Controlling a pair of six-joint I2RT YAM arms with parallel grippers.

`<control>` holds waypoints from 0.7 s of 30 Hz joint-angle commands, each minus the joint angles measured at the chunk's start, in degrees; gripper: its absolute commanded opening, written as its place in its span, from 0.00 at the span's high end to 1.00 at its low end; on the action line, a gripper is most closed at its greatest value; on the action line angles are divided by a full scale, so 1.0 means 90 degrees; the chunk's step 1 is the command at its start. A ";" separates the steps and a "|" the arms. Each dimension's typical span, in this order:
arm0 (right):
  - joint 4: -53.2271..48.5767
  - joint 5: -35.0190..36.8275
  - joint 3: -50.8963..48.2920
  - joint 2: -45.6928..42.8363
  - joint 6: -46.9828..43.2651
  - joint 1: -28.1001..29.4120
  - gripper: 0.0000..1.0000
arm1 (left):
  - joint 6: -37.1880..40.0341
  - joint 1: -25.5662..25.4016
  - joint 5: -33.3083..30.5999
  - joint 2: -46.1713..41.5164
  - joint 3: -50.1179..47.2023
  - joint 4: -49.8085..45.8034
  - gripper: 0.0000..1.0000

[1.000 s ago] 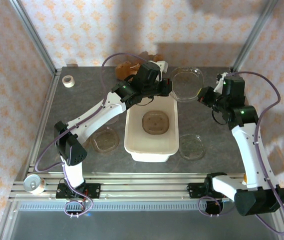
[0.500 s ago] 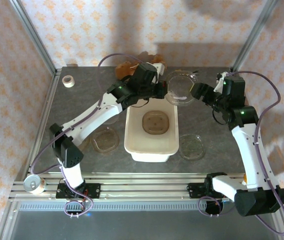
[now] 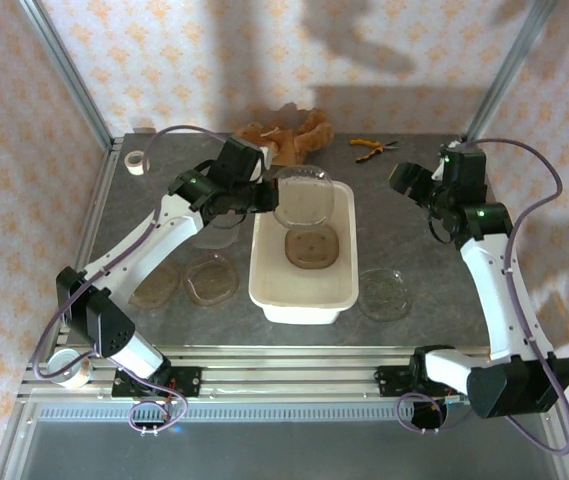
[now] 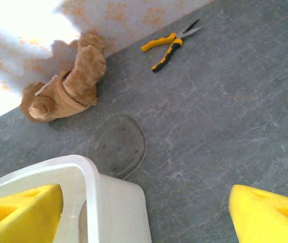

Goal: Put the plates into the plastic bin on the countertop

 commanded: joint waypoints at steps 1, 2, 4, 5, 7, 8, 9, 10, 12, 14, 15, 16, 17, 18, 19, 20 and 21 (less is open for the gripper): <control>0.0112 0.0307 -0.0027 0.0048 -0.0116 -0.0029 0.15 | 0.0053 0.0014 0.0488 0.0248 -0.0022 -0.0379 1.00; 0.0134 0.0330 -0.0053 0.0048 -0.0122 -0.0037 0.15 | 0.0051 0.0014 0.0530 0.0335 -0.0008 -0.0451 1.00; 0.0161 0.0338 -0.0097 0.0153 -0.0123 -0.0048 0.15 | 0.0072 0.0023 0.0532 0.0474 0.0020 -0.0563 1.00; 0.0167 0.0349 -0.0112 0.0215 -0.0119 -0.0048 0.15 | 0.0068 0.0031 0.0551 0.0568 0.0027 -0.0592 1.00; 0.0162 0.0351 -0.0127 0.0279 -0.0131 -0.0060 0.15 | 0.0045 0.0043 0.0603 0.0760 0.0065 -0.0627 1.00; 0.0155 0.0348 -0.0118 0.0315 -0.0134 -0.0063 0.15 | 0.0026 0.0044 0.0623 0.0894 0.0120 -0.0649 1.00; 0.0150 0.0351 -0.0117 0.0343 -0.0151 -0.0067 0.15 | 0.0010 0.0036 0.0652 0.1013 0.0170 -0.0662 1.00; 0.0137 0.0360 -0.0108 0.0369 -0.0150 -0.0069 0.15 | -0.0012 0.0035 0.0662 0.1138 0.0232 -0.0684 1.00; 0.0129 0.0369 -0.0117 0.0409 -0.0162 -0.0068 0.15 | -0.0044 0.0036 0.0665 0.1357 0.0331 -0.0701 1.00; 0.0101 0.0396 -0.0135 0.0443 -0.0195 -0.0068 0.15 | -0.0080 0.0042 0.0675 0.1527 0.0391 -0.0639 1.00; 0.0094 0.0406 -0.0150 0.0448 -0.0200 -0.0068 0.15 | -0.0091 0.0038 0.0691 0.1592 0.0408 -0.0592 1.00; 0.0098 0.0409 -0.0180 0.0463 -0.0202 -0.0068 0.15 | -0.0111 0.0032 0.0702 0.1663 0.0435 -0.0552 1.00; 0.0097 0.0409 -0.0209 0.0480 -0.0202 -0.0068 0.15 | -0.0124 0.0030 0.0732 0.1751 0.0474 -0.0522 1.00; 0.0107 0.0395 -0.0233 0.0496 -0.0207 -0.0068 0.15 | -0.0141 0.0025 0.0759 0.1829 0.0521 -0.0510 1.00; 0.0098 0.0390 -0.0252 0.0522 -0.0199 -0.0065 0.15 | -0.0160 0.0014 0.0773 0.1923 0.0579 -0.0519 1.00; 0.0115 0.0374 -0.0271 0.0550 -0.0196 -0.0075 0.15 | -0.0171 -0.0005 0.0782 0.2019 0.0639 -0.0519 1.00; 0.0113 0.0379 -0.0282 0.0577 -0.0195 -0.0075 0.15 | -0.0179 -0.0022 0.0773 0.2056 0.0685 -0.0546 1.00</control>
